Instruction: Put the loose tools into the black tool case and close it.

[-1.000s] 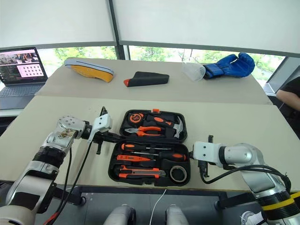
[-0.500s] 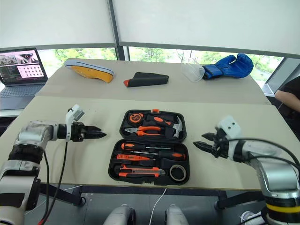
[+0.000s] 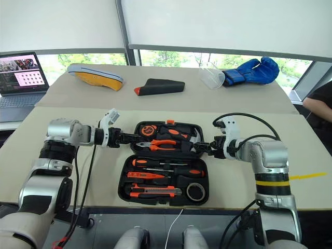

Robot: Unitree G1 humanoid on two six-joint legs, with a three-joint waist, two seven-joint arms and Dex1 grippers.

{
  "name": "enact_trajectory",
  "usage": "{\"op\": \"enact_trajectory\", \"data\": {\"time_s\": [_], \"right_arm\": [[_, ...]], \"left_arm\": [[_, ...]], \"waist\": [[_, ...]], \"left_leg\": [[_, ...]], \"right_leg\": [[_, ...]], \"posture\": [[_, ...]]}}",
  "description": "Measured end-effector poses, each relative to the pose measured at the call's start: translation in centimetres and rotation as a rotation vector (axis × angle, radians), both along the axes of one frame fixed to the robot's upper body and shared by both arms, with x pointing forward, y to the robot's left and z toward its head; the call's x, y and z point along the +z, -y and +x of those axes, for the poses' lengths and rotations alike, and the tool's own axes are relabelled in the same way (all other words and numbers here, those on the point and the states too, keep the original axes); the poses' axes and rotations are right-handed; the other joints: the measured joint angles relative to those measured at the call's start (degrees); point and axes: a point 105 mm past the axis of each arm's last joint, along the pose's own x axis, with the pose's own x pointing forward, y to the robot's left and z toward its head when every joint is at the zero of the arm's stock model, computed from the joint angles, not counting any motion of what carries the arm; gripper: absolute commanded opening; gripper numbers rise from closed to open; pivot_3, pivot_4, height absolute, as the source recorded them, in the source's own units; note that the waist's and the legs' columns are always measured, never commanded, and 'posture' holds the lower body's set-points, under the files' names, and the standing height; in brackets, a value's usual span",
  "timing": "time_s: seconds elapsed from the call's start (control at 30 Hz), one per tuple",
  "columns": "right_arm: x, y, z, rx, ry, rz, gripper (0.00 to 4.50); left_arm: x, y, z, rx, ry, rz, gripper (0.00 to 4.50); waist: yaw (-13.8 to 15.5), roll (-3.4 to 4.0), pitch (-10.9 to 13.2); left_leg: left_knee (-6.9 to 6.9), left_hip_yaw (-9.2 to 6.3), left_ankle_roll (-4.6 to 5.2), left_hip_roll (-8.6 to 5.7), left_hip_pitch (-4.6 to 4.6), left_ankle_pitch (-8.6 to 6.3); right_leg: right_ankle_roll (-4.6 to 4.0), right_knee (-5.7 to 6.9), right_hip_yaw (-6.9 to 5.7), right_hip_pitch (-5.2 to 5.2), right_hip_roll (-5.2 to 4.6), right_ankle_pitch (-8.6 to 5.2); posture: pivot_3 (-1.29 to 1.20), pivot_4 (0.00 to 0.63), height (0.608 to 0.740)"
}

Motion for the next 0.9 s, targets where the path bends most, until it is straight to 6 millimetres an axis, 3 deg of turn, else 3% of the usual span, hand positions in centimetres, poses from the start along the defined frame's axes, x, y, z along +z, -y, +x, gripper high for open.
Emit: {"op": "enact_trajectory", "data": {"time_s": [0.13,0.3,0.43,0.7,0.8,0.9], "right_arm": [[0.2,0.4,0.4,-0.030,0.005,0.022,3.08],[0.5,0.2,0.4,-0.020,0.016,0.026,1.31],[0.7,-0.2,0.2,-0.002,0.031,0.016,0.04],[0.9,-0.3,0.2,-0.013,0.045,0.001,0.04],[1.7,-0.1,1.0,-0.039,0.123,-0.039,0.04],[3.6,0.0,2.4,-0.065,0.254,-0.104,0.04]], "left_arm": [[-0.1,0.1,0.0,0.005,-0.006,-0.016,1.73],[0.1,-0.2,-0.2,0.006,0.007,-0.025,0.03],[0.1,-0.3,-0.2,0.013,0.011,-0.029,0.00],[0.1,-0.2,-0.1,0.025,0.043,-0.041,0.00],[0.4,0.3,0.9,0.023,0.166,-0.003,0.00],[1.3,0.9,2.2,0.034,0.319,0.023,0.00]], "waist": [[-0.09,0.00,0.00],[0.20,0.00,0.00],[0.14,0.00,0.00],[0.16,0.00,0.00],[0.21,0.00,0.00],[0.15,-0.01,0.04]], "left_leg": [[0.00,0.00,0.00,-0.01,0.00,0.00],[0.04,-0.01,-0.01,-0.02,0.05,0.01],[0.07,-0.01,-0.02,-0.02,0.06,0.01],[0.08,-0.01,-0.02,-0.02,0.07,0.02],[0.09,-0.01,-0.07,-0.02,0.01,0.09],[0.07,0.01,-0.08,-0.02,-0.16,0.15]], "right_leg": [[0.01,-0.01,0.00,0.01,-0.01,0.00],[0.06,0.00,-0.01,0.10,-0.02,0.03],[0.09,-0.01,0.00,0.11,-0.01,0.06],[0.10,-0.02,0.00,0.12,-0.02,0.08],[0.12,-0.05,0.01,0.07,-0.03,0.17],[0.12,-0.09,0.03,-0.11,-0.02,0.25]], "posture": [[0.00,0.150,0.734],[0.00,0.150,0.734],[0.00,0.150,0.734],[0.00,0.150,0.734],[0.00,0.150,0.734],[0.00,0.150,0.734]]}}
